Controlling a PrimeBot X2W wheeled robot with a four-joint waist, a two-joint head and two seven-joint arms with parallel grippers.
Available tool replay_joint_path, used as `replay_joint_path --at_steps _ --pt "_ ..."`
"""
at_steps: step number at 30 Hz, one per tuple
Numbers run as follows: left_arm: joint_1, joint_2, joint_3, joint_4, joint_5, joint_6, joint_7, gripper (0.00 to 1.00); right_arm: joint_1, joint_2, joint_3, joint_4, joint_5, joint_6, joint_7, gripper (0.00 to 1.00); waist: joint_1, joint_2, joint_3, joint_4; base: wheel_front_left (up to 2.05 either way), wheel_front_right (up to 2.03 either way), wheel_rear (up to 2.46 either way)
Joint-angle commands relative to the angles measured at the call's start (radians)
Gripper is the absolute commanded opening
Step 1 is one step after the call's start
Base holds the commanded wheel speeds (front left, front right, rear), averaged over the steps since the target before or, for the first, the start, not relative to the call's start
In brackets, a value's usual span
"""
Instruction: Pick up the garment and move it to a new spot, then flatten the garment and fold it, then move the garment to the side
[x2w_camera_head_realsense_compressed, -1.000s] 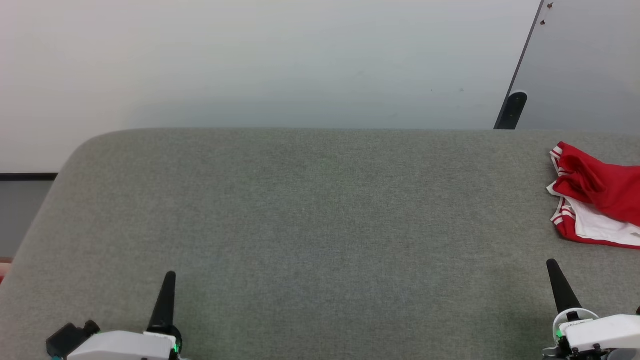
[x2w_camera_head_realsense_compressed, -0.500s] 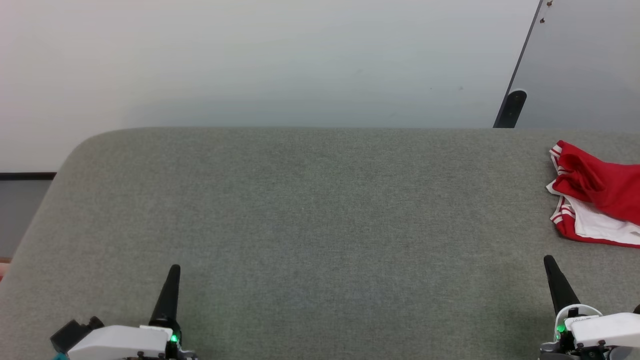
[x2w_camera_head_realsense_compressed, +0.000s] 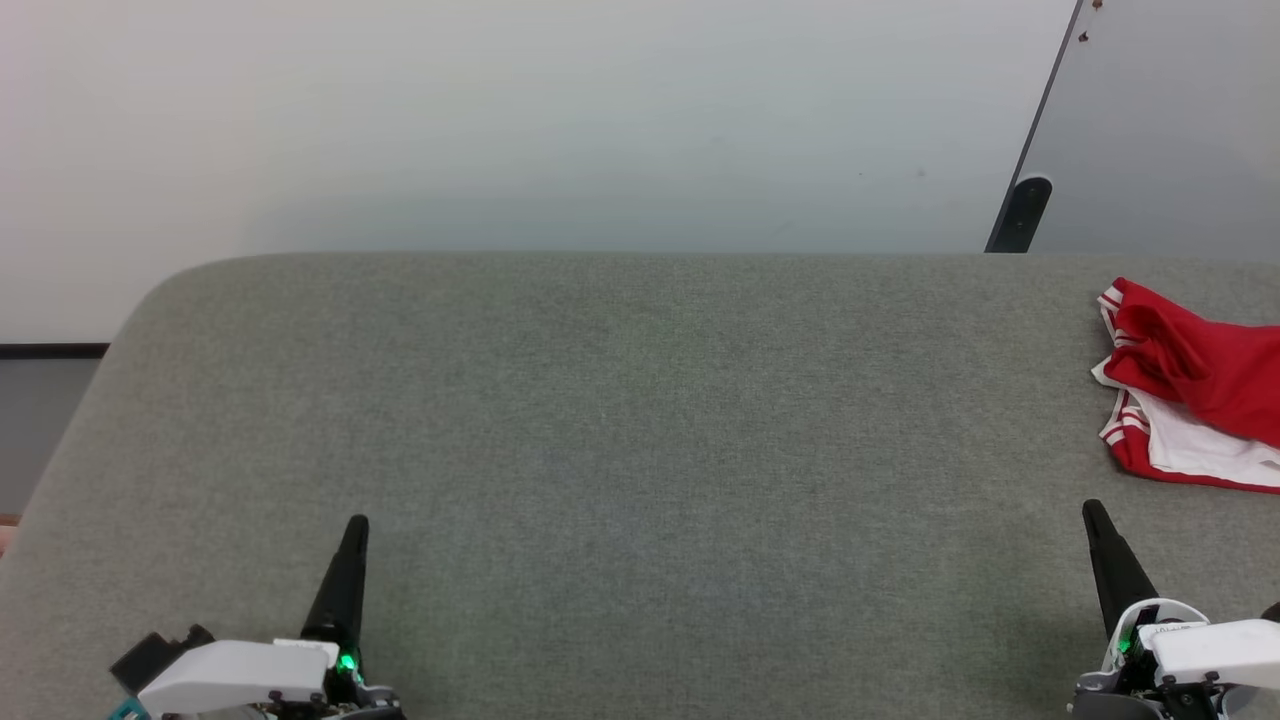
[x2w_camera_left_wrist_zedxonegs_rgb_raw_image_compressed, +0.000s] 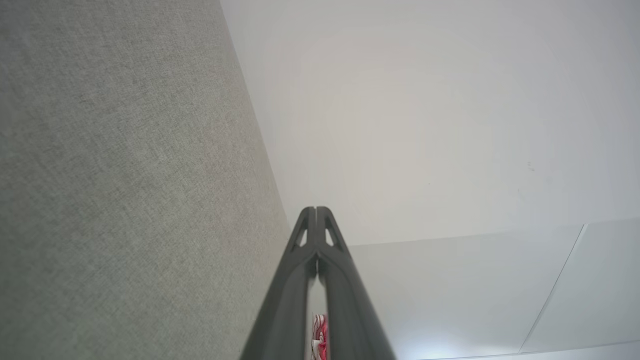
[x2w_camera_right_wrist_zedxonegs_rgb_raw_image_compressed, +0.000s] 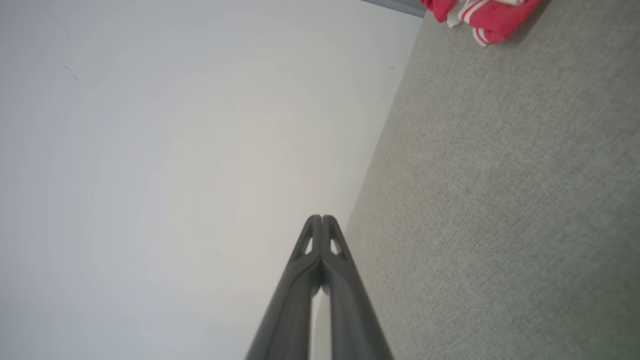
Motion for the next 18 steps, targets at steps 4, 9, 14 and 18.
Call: replay_joint_path --at_steps 4,9,14,18 --pt "-0.019 -0.003 0.005 -0.001 -0.040 -0.004 0.013 0.00 -0.017 0.006 -0.005 -0.007 0.046 -0.001 0.010 0.00 0.0000 0.0000 0.001 -0.001 0.00 0.00 0.00" --pt "-0.024 -0.007 0.006 0.001 -0.074 -0.005 0.022 0.00 -0.021 0.010 -0.007 -0.006 0.085 -0.001 0.016 0.00 0.0000 0.0000 0.003 -0.002 0.00 0.00 0.00" --pt "-0.029 -0.011 0.006 0.002 -0.104 -0.005 0.032 0.00 -0.023 0.015 -0.008 -0.006 0.116 -0.001 0.024 0.00 0.0000 0.0000 0.004 -0.002 0.00 0.00 0.00" --pt "-0.032 -0.013 0.007 0.003 -0.129 -0.005 0.039 0.00 -0.026 0.018 -0.009 -0.006 0.146 -0.001 0.029 0.00 0.0000 0.0000 0.005 -0.003 0.00 0.00 0.00"
